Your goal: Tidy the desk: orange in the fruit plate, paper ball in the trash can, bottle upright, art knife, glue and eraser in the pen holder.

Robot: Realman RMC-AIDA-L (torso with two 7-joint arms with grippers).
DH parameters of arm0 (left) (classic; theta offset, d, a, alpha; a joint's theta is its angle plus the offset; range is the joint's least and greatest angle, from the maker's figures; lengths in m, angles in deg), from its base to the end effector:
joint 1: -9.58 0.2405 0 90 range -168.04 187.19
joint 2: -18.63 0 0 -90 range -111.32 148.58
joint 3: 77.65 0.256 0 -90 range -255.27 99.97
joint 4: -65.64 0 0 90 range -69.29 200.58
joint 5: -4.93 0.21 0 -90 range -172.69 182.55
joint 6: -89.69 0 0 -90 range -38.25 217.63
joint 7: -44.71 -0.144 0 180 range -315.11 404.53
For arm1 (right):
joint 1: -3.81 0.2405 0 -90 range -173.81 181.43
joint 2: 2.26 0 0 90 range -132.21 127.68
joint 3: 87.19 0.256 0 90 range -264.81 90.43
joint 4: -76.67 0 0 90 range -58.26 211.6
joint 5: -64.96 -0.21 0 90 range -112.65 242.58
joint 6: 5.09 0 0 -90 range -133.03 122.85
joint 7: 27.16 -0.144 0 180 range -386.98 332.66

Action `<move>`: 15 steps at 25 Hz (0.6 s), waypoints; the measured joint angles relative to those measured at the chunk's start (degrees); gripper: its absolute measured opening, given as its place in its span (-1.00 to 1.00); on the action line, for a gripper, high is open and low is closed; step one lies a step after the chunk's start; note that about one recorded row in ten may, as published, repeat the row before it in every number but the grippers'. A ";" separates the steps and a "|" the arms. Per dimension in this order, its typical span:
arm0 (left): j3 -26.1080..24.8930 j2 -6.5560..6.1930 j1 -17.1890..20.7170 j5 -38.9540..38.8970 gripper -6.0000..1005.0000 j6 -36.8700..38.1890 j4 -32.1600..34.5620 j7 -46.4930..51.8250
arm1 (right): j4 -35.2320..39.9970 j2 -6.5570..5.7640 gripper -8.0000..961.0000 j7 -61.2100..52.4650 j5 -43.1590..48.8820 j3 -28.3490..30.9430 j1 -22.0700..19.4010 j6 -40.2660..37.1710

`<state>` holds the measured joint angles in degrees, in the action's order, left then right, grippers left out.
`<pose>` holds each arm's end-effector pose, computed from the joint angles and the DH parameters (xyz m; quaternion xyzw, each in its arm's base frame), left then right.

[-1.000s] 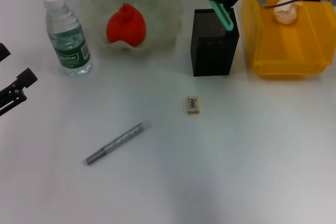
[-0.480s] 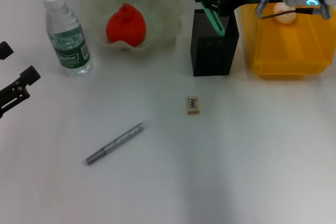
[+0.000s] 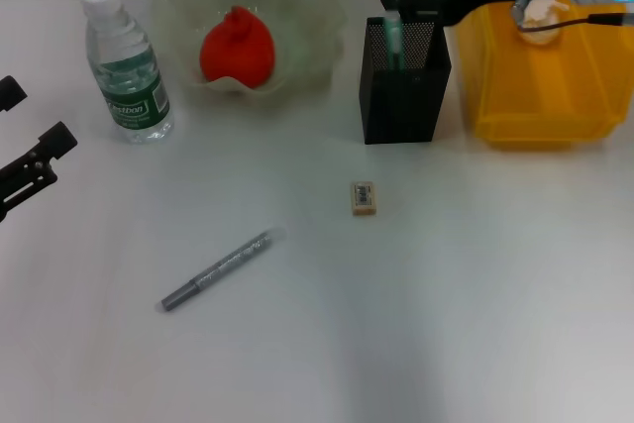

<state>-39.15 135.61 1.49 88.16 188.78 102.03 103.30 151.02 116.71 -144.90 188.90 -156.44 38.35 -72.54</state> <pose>-0.3279 0.2366 0.0690 -0.8379 -0.1593 -0.3960 0.3401 0.1327 0.4060 0.0299 -0.9499 0.1438 0.0907 0.2622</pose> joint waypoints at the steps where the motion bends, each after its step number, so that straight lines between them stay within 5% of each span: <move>1: 0.05 -0.01 -0.06 0.00 0.60 0.00 0.00 0.01 | 2.13 -0.02 -0.03 -3.09 3.11 -0.15 0.45 -2.89; 7: 0.32 -0.17 -0.27 0.01 0.60 0.02 0.00 0.03 | 6.77 0.11 -0.03 -18.86 17.48 -1.23 8.72 -23.35; 15: 0.35 -0.03 -0.53 1.03 0.60 0.42 0.00 -0.35 | 0.58 0.34 -0.03 -25.31 23.46 -9.28 13.52 -26.23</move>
<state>-38.80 135.58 0.96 89.19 189.20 102.03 102.95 151.60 117.05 -170.21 212.36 -165.71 51.87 -98.77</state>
